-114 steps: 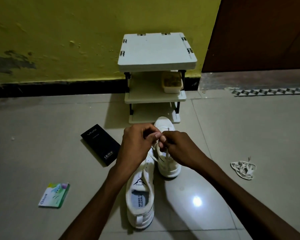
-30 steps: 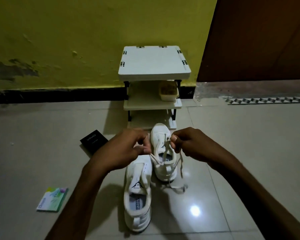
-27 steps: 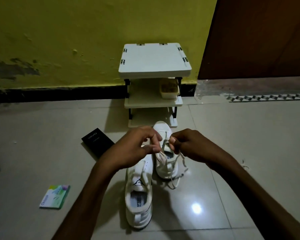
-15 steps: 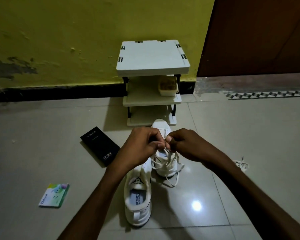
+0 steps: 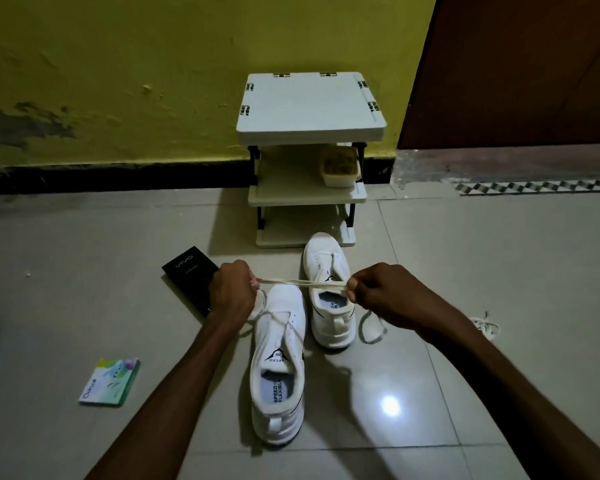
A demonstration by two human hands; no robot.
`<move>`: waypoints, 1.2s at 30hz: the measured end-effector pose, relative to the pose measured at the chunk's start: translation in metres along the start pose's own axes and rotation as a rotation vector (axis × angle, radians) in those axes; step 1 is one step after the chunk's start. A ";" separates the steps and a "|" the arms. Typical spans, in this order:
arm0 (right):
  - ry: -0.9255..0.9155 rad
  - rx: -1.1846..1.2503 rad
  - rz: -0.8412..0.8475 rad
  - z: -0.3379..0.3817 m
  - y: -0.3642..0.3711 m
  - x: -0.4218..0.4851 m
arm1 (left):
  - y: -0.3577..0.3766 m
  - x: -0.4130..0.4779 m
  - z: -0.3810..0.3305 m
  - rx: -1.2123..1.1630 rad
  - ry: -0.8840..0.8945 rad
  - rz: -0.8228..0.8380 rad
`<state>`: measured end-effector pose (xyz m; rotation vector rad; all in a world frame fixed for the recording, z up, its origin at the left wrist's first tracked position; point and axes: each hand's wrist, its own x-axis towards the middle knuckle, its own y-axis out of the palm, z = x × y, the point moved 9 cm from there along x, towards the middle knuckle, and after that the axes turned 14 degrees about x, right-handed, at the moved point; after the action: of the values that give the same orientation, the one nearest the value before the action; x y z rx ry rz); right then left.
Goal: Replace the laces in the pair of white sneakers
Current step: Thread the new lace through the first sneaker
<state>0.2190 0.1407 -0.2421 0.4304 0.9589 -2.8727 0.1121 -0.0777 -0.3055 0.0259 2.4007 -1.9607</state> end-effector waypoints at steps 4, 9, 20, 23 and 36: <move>0.005 -0.036 0.031 -0.002 0.008 0.002 | 0.000 -0.009 -0.029 0.170 0.168 0.009; 0.008 -0.016 0.036 -0.005 0.003 0.005 | -0.036 -0.048 -0.094 -0.375 0.546 0.124; 0.000 -0.078 0.027 -0.002 0.002 0.010 | -0.034 -0.074 -0.122 -0.476 0.643 0.183; 0.007 -0.097 0.037 -0.003 0.002 0.010 | -0.035 -0.076 -0.124 -0.460 0.641 0.171; 0.064 -0.069 -0.029 -0.019 -0.015 -0.003 | 0.002 -0.043 -0.072 -0.139 0.315 0.041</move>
<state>0.2238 0.1641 -0.2465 0.5100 1.0794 -2.8569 0.1537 -0.0061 -0.2910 0.4056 2.6952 -1.8895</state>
